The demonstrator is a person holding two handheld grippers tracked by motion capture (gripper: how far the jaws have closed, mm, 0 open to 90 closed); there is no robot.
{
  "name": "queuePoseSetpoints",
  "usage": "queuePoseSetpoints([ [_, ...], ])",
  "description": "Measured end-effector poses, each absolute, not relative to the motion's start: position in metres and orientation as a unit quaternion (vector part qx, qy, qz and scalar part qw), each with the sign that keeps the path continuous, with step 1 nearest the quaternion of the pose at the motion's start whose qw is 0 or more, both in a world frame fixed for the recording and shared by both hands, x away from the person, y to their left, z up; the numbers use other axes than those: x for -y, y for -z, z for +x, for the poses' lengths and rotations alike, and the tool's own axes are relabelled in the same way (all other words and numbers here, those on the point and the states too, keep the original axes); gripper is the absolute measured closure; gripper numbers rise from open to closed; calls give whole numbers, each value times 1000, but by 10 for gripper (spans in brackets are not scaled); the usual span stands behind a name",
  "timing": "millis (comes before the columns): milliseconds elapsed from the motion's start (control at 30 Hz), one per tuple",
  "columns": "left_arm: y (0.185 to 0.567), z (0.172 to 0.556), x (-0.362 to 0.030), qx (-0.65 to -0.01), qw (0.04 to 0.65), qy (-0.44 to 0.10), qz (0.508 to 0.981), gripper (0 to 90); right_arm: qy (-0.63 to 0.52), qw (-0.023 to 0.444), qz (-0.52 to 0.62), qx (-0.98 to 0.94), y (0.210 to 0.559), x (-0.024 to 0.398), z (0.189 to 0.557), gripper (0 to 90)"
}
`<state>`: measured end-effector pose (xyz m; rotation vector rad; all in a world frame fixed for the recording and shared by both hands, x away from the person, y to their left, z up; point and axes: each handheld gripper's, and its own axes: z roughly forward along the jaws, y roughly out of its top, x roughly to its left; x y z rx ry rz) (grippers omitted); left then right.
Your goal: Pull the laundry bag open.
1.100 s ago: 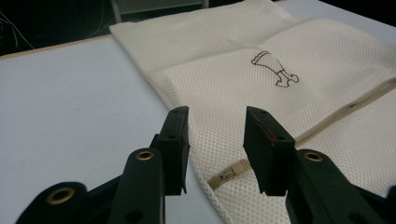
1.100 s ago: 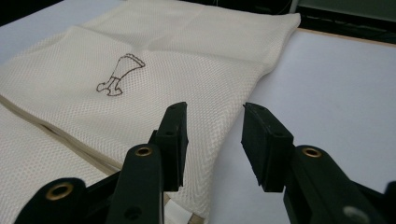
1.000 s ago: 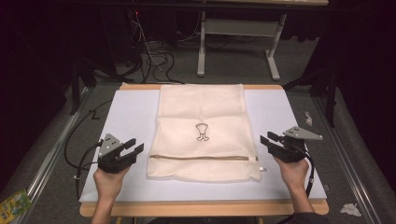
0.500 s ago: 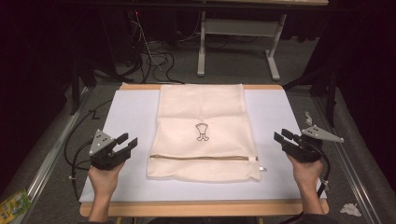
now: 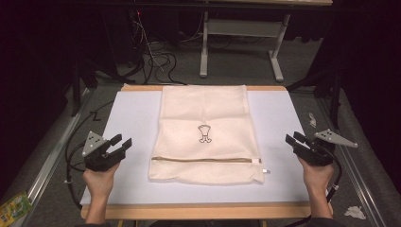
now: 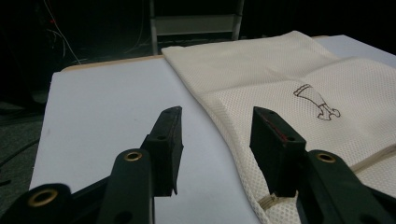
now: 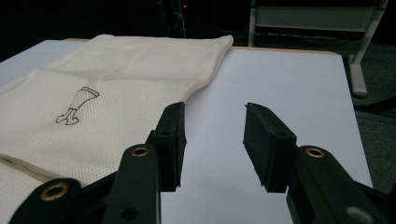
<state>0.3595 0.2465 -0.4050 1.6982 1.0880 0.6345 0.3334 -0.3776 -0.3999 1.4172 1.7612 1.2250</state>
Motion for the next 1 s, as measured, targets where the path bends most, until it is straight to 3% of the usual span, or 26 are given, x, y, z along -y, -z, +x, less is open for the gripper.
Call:
queuePoseSetpoints([
  [1000, 435, 378, -247, -478, 481, -241, 695, 532, -445, 265, 558, -649, 437, 387, 339, 587],
])
